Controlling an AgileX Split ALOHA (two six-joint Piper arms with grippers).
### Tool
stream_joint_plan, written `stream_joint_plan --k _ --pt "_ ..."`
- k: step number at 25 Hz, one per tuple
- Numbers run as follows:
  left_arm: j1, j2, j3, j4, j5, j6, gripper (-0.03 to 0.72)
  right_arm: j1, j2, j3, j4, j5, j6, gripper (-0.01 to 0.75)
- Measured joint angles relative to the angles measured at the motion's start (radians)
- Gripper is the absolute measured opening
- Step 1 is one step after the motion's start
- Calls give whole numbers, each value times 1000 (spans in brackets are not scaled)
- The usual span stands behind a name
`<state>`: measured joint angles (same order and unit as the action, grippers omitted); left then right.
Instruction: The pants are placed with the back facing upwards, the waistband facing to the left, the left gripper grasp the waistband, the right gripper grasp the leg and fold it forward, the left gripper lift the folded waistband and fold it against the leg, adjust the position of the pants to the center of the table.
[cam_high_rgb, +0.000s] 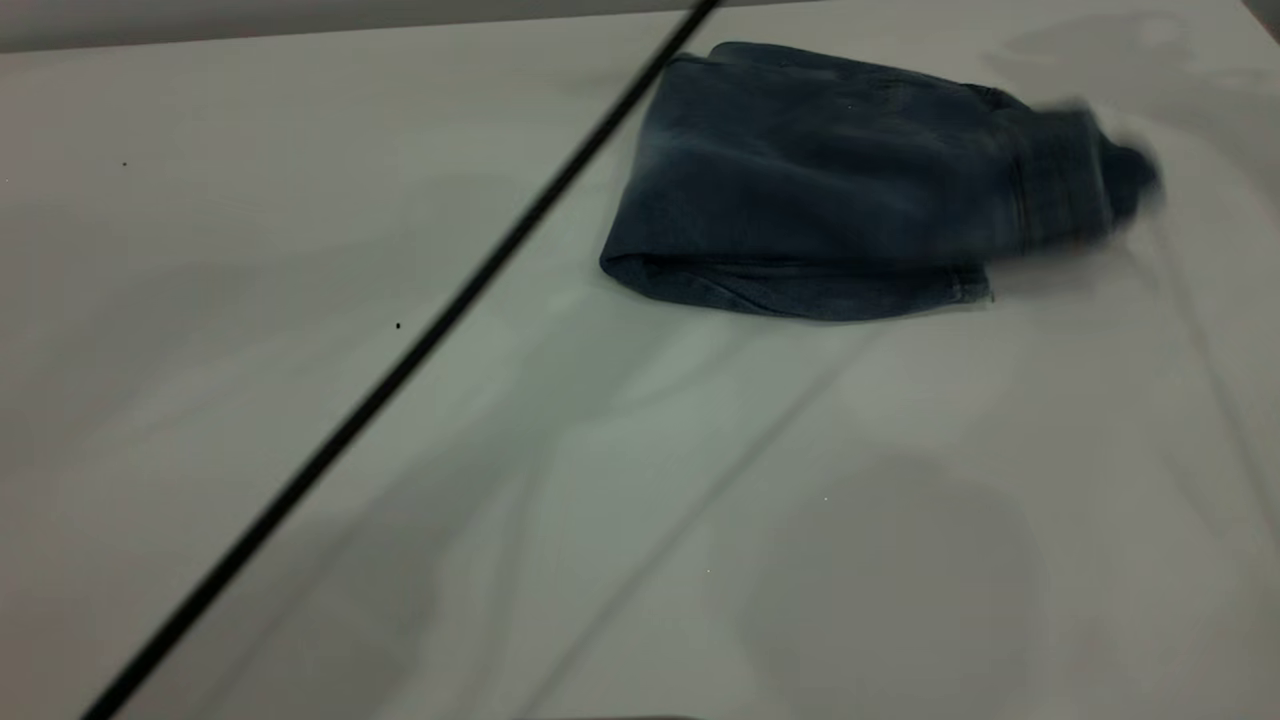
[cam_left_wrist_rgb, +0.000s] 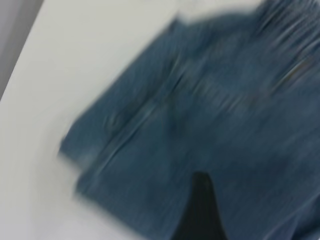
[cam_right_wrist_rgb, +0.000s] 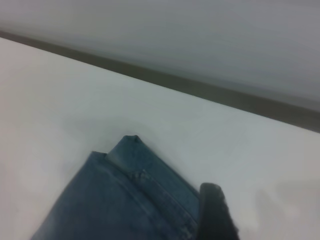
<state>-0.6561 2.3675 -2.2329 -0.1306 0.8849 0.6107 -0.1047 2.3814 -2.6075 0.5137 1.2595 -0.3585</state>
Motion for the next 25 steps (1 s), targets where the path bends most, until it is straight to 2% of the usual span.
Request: stream_joint_plan --k 3,6,10,14,19,22,25 --pt "1 28 0 104 49 75 535 0 0 0 4 0 0 389" --pt "1 95 0 115 41 202 535 0 0 0 4 0 0 389" --pt "0 190 0 115 -12 367 535 0 0 0 8 1 0 389" --pt "0 259 0 106 -104 437 535 0 0 0 11 1 0 389" --pt "0 287 0 71 -123 426 535 0 0 0 12 1 0 389" --pt "0 287 -5 63 -63 321 535 0 0 0 12 1 0 389" --pt "-1 288 -6 60 46 190 535 0 0 0 12 1 0 389"
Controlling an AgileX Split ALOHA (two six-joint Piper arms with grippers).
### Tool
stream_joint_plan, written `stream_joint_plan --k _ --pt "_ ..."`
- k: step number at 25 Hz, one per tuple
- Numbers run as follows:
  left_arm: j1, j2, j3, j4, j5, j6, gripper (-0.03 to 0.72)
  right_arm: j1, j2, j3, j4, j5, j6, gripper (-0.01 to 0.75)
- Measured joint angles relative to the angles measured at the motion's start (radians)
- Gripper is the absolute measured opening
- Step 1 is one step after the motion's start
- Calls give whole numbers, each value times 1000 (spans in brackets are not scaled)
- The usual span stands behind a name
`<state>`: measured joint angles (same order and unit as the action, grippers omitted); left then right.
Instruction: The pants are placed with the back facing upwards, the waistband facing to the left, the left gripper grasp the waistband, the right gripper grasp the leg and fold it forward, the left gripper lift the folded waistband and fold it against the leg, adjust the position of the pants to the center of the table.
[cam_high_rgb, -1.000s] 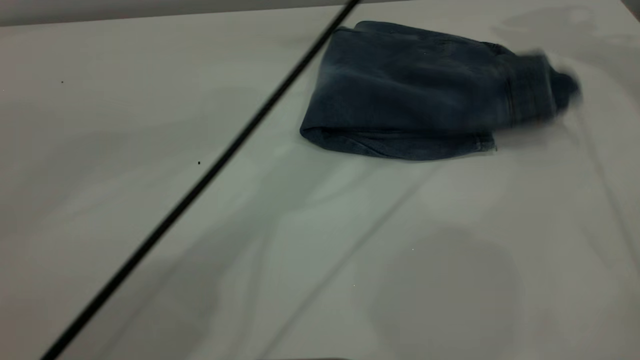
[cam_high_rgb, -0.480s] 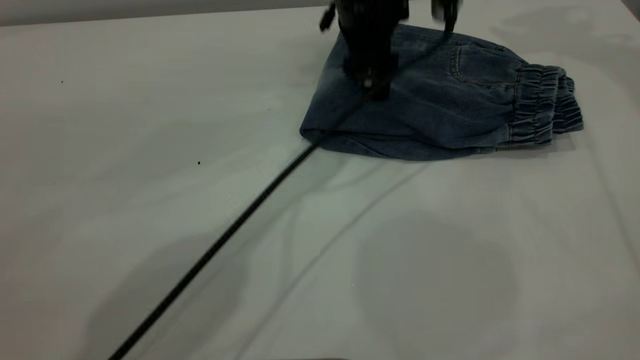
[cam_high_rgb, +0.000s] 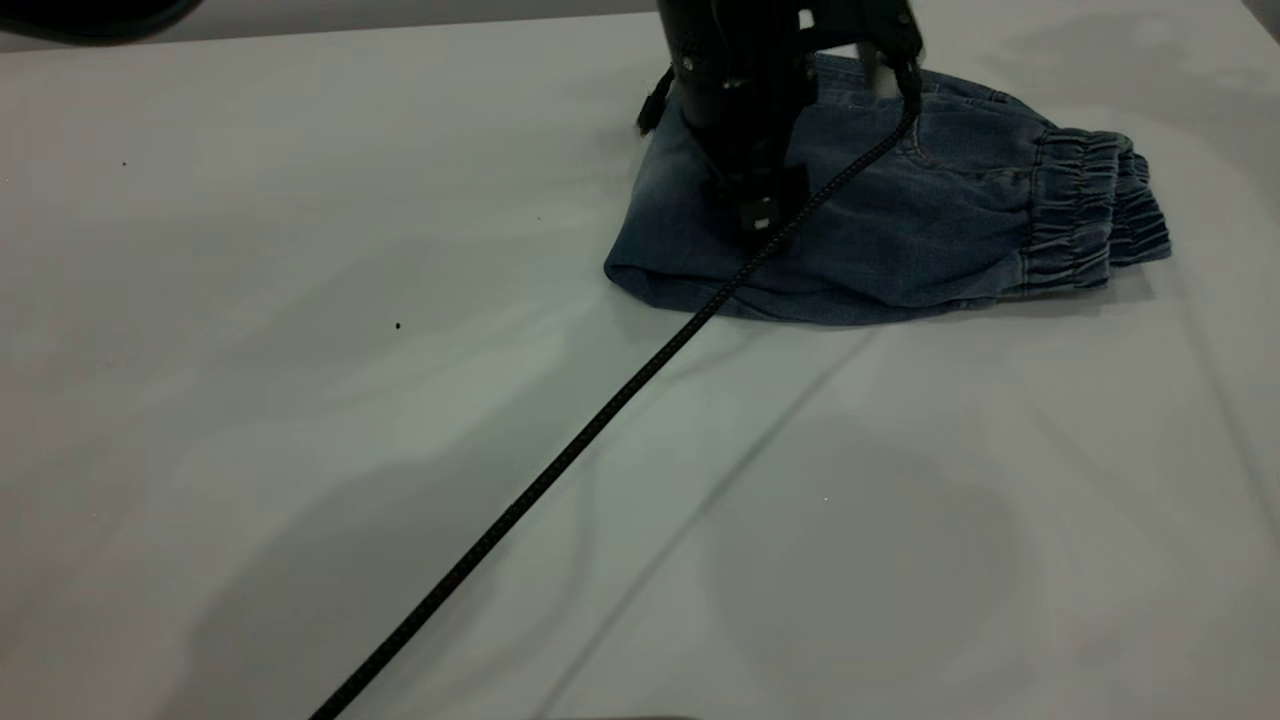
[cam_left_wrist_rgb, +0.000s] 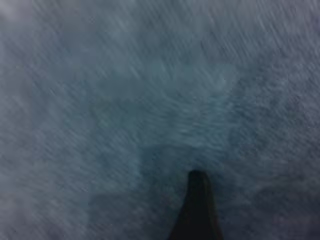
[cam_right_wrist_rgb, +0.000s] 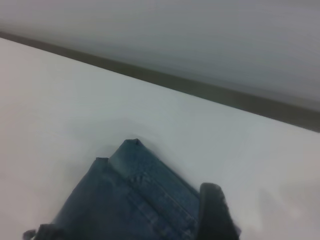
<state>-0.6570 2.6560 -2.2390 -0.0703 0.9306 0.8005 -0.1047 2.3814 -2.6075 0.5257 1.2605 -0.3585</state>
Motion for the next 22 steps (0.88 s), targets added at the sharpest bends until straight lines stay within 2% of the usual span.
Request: stream_joint_plan --k 7,22 --pt "-1 2 -2 12 235 -190 535 0 0 0 0 0 0 389" --pt "-10 -77 -2 127 241 -298 535 0 0 0 7 0 0 389"
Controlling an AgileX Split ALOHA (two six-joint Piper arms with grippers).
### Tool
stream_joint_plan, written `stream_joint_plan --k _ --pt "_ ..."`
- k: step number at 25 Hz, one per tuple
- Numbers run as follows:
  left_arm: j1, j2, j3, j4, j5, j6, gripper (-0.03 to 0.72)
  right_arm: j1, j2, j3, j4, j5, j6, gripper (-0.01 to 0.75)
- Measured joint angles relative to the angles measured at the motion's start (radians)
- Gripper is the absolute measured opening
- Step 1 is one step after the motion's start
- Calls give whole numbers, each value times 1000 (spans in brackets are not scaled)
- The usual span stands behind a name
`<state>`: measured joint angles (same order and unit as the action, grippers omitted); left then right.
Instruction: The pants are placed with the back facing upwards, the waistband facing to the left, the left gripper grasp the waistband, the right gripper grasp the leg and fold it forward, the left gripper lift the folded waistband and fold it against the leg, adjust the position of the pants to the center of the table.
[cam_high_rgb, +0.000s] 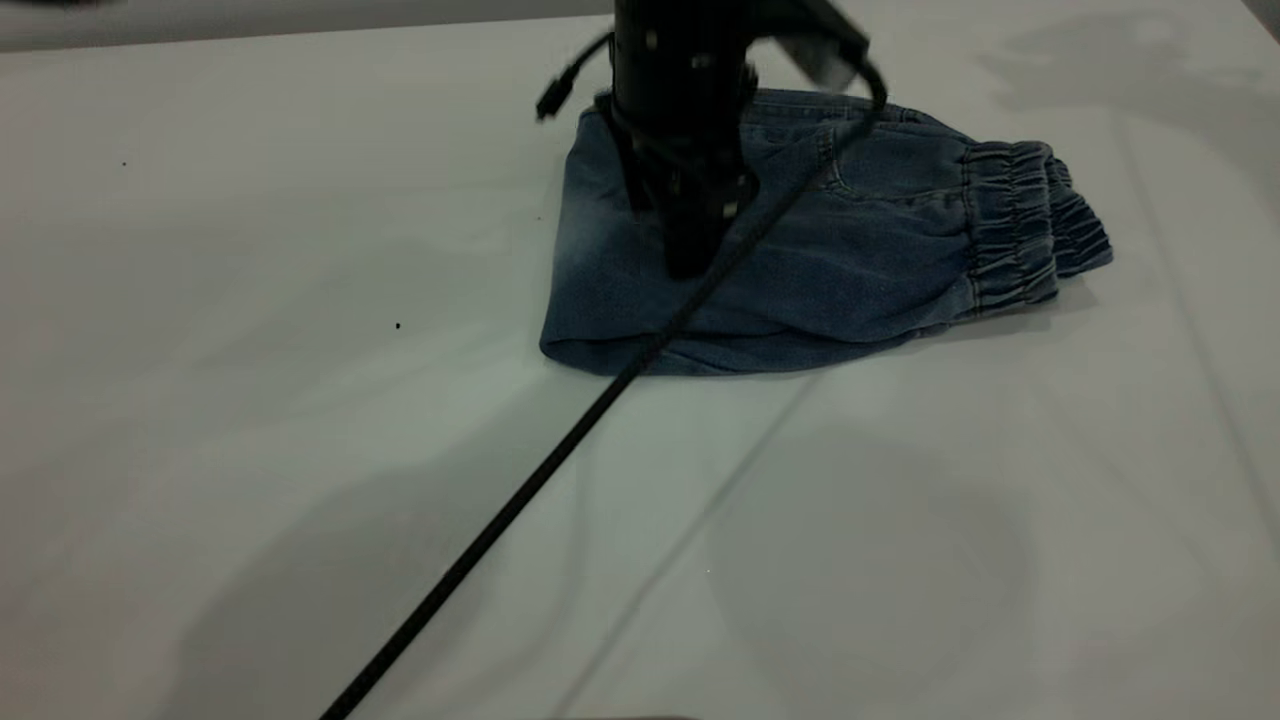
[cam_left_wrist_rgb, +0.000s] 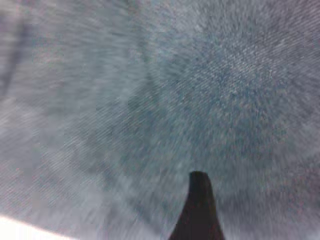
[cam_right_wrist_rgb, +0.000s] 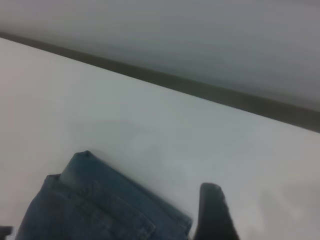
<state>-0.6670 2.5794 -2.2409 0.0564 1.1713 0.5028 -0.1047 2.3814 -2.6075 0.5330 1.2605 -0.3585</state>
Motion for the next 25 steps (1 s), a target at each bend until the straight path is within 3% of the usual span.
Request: stream_joint_plan --k 5,15,25 --pt "-9 -126 0 -8 0 -76 535 0 -17 0 0 1 1 389" --pt "-9 -380 0 129 0 -272 535 0 -283 9 -28 8 47 389" --pt "-9 -690 1 132 0 -354 535 0 -638 293 -26 13 123 389"
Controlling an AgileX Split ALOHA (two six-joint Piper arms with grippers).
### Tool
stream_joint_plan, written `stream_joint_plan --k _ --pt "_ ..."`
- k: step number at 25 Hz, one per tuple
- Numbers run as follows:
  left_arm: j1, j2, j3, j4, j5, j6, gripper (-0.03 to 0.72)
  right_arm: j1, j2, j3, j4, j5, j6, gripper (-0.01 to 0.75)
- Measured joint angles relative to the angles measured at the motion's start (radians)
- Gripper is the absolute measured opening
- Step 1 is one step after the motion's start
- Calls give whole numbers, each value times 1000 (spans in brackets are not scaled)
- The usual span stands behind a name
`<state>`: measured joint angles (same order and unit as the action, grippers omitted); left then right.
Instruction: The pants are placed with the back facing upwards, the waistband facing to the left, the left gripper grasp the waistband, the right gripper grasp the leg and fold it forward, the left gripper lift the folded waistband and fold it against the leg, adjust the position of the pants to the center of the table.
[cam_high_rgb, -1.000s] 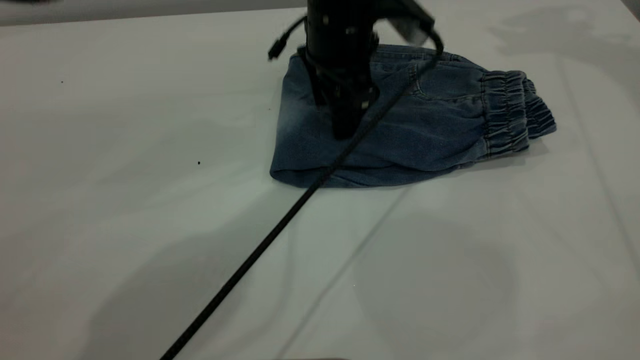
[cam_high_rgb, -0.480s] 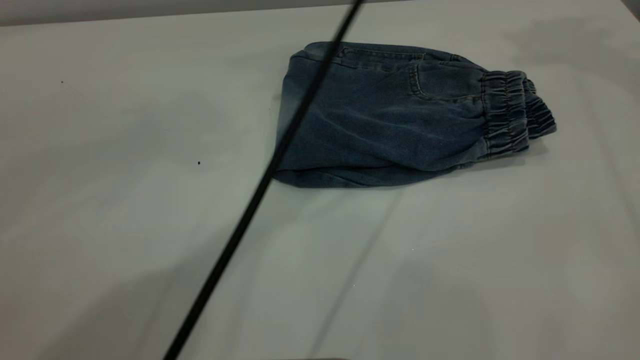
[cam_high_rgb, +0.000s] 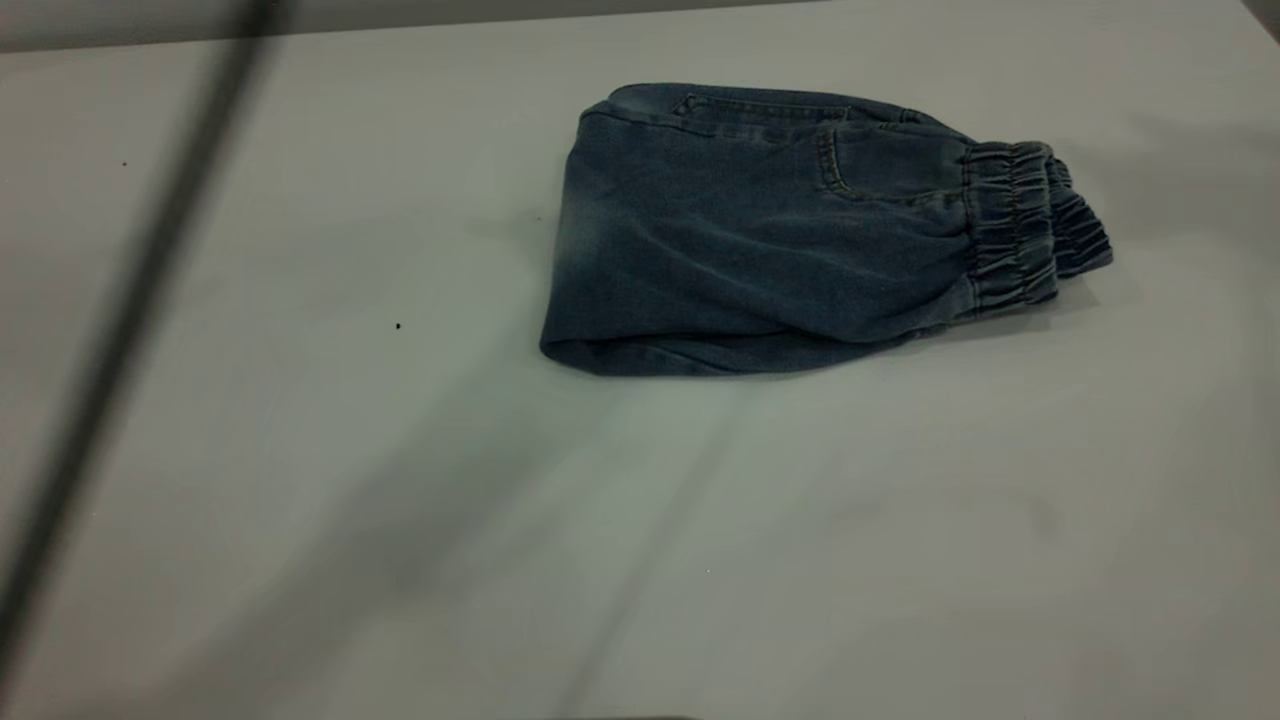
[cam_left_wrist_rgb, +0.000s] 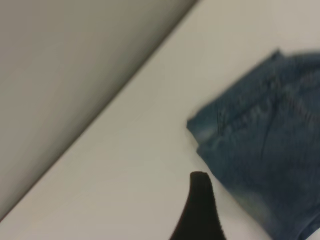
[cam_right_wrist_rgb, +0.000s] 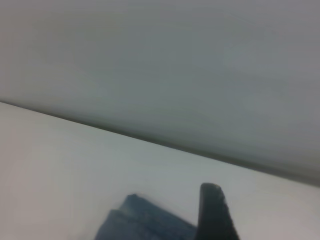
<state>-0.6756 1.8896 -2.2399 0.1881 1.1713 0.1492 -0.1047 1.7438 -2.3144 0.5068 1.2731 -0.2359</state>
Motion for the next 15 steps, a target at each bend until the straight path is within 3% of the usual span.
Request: stream_joint_plan --k 7,15 --pt "0 -317 139 0 0 -69 535 0 -332 252 9 2 24 388" --pt "0 -809 687 -107 1 -72 535 0 -764 707 74 4 40 388"
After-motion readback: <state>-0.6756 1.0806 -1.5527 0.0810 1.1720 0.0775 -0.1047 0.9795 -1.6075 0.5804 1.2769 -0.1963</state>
